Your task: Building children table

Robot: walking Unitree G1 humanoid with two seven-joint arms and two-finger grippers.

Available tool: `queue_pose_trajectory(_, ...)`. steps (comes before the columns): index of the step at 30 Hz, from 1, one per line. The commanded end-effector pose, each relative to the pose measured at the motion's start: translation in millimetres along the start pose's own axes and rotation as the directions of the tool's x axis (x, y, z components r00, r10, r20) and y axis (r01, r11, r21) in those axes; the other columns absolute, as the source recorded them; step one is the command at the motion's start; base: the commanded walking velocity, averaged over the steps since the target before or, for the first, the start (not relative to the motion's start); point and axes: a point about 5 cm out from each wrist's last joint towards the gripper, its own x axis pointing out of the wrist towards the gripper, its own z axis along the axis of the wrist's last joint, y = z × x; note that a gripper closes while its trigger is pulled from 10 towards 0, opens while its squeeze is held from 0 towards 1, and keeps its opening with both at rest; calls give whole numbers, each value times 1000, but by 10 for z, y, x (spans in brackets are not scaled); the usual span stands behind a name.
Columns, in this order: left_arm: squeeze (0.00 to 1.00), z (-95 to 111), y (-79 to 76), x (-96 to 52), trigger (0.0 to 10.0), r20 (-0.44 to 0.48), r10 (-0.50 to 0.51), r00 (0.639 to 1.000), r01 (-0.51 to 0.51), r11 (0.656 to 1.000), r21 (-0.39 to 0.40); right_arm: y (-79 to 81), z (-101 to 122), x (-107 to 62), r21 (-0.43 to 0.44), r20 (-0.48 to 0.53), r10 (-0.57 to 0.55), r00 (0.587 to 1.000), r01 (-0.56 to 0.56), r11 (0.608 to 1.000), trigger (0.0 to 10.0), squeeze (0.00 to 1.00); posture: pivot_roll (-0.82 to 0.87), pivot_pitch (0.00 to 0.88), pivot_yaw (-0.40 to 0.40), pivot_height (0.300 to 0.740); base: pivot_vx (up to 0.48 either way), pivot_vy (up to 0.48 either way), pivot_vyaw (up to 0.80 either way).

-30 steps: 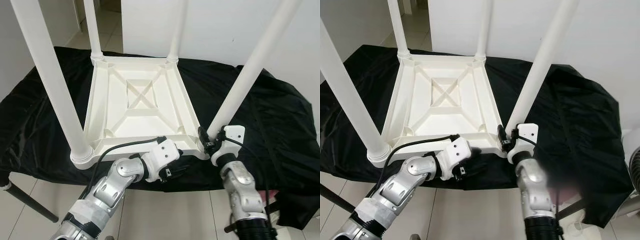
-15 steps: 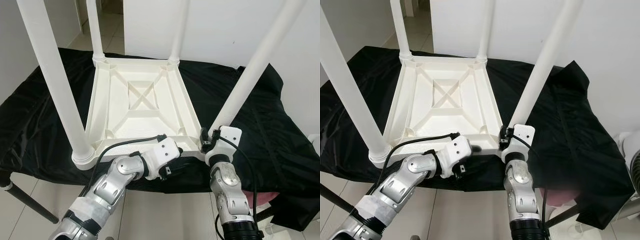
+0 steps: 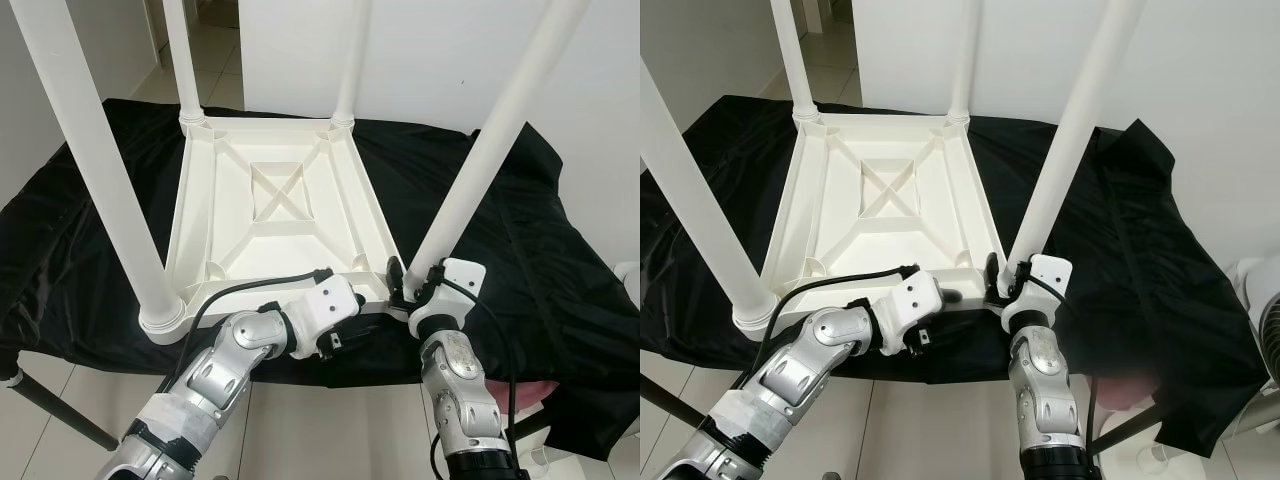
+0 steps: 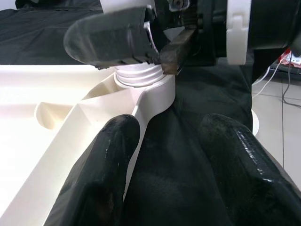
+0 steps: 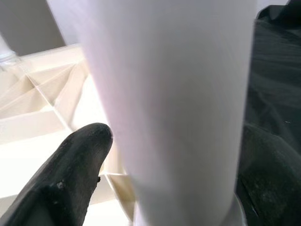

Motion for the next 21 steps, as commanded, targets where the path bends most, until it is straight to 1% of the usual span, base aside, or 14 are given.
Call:
queue_pose_trajectory(1,0,17,7,1,10000,1,1,1000,-1,1000,18,-8,-23,-36,29,-8,8,1000,-8,1000,10000,1000,-28,16,-50,740,0,0,0)
queue_pose_trajectory(2,0,23,9,1,10000,2,1,1000,-1,1000,16,-63,-10,-50,21,-6,53,999,-53,998,10000,1000,-29,18,-51,740,0,0,0)
queue_pose_trajectory(5,0,28,11,1,10000,3,1,1000,-2,1000,13,-106,3,-61,9,-4,93,996,-93,996,10000,1000,-30,20,-52,740,0,0,0)
queue_pose_trajectory(6,0,28,13,-3,10000,3,2,1000,-2,1000,12,-172,20,-69,-22,1,141,990,-141,990,10000,361,-31,23,-53,740,0,0,0)
queue_pose_trajectory(7,0,28,13,-3,10000,3,2,1000,-2,1000,12,-172,20,-69,-22,1,141,990,-141,990,10000,361,-31,23,-53,740,0,0,0)
queue_pose_trajectory(8,0,28,16,-8,10000,3,3,1000,-3,1000,12,-222,39,-72,-53,4,174,985,-174,983,10000,98,-31,23,-54,740,0,0,0)
queue_pose_trajectory(9,0,26,20,-11,10000,2,4,1000,-4,1000,11,-267,59,-68,-78,6,198,980,-197,977,10000,0,-33,26,-55,740,0,0,0)
queue_pose_trajectory(10,0,26,20,-11,10000,2,4,1000,-4,1000,11,-267,59,-68,-78,6,198,980,-197,977,10000,0,-33,26,-55,740,0,0,0)
queue_pose_trajectory(11,0,25,27,-17,10000,1,8,1000,-8,1000,11,-345,94,-49,-118,4,233,973,-231,966,10000,0,-31,31,-59,740,0,0,0)
queue_pose_trajectory(13,0,25,27,-17,10000,1,8,1000,-8,1000,11,-345,94,-49,-118,4,233,973,-231,966,10000,0,-31,31,-59,740,0,0,0)
queue_pose_trajectory(16,0,20,31,-19,10000,1,14,1000,-14,1000,10,-399,117,-38,-140,9,247,969,-244,960,10000,0,-27,35,-62,740,0,0,0)
queue_pose_trajectory(18,0,14,37,-23,10000,8,27,1000,-27,1000,-3,-419,119,-42,-154,23,242,970,-236,959,10000,0,-25,37,-65,740,0,0,0)
queue_pose_trajectory(20,0,15,58,-31,10000,33,64,997,-62,997,-39,-415,108,-62,-162,54,234,971,-223,961,10000,0,-25,44,-65,740,0,0,0)
queue_pose_trajectory(21,0,15,58,-31,10000,33,64,997,-62,997,-39,-415,108,-62,-162,54,234,971,-223,961,10000,0,-25,44,-65,740,0,0,0)
